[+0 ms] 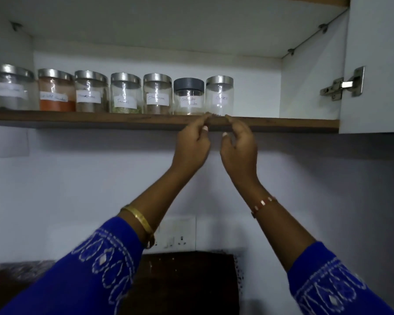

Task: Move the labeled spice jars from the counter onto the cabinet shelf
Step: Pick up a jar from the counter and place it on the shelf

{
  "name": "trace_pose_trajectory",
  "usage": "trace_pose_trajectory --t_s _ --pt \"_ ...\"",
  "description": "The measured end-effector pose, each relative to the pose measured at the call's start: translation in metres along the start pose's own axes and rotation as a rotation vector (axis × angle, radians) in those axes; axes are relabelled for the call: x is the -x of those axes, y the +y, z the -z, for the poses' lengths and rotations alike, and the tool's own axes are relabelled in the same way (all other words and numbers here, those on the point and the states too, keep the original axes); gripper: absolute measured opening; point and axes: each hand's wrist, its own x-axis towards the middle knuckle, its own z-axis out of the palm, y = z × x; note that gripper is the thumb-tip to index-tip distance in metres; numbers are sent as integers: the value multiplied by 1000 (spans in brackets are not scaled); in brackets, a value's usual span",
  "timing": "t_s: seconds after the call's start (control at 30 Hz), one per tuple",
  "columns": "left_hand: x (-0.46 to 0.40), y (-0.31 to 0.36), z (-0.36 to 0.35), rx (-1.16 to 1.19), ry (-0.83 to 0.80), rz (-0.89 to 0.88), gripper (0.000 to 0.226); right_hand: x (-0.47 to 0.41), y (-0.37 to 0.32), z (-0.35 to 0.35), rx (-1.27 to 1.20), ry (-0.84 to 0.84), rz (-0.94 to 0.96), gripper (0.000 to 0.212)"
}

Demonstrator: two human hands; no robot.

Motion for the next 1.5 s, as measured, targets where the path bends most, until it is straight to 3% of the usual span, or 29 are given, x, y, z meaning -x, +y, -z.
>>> trace_pose_trajectory --t_s 0.27,0.53,0.67,0.87,1.07,1.17,1.37,1.5 --pt "125 -9 36 56 5 302 40 136 -1 -2 -101 -18 -204 38" --pt "262 -66 77 53 -3 649 39 301 28 -4 -156 -157 -671 41" --pt "318 -90 96 47 29 809 37 364 33 -9 -79 -266 -809 42" --pt "392 -104 119 2 81 1067 37 425 20 -26 112 -583 -880 51" --pt "448 -115 135 -12 53 1291 38 466 17 -47 164 -1038 -927 85" --pt "470 -120 137 10 -3 1392 41 483 20 -52 215 -1174 -867 97" --pt "491 -119 129 156 -174 1402 40 502 28 -56 191 -1122 -869 100" --pt "490 -123 127 163 -142 1404 38 506 31 -54 149 -1001 -890 90"
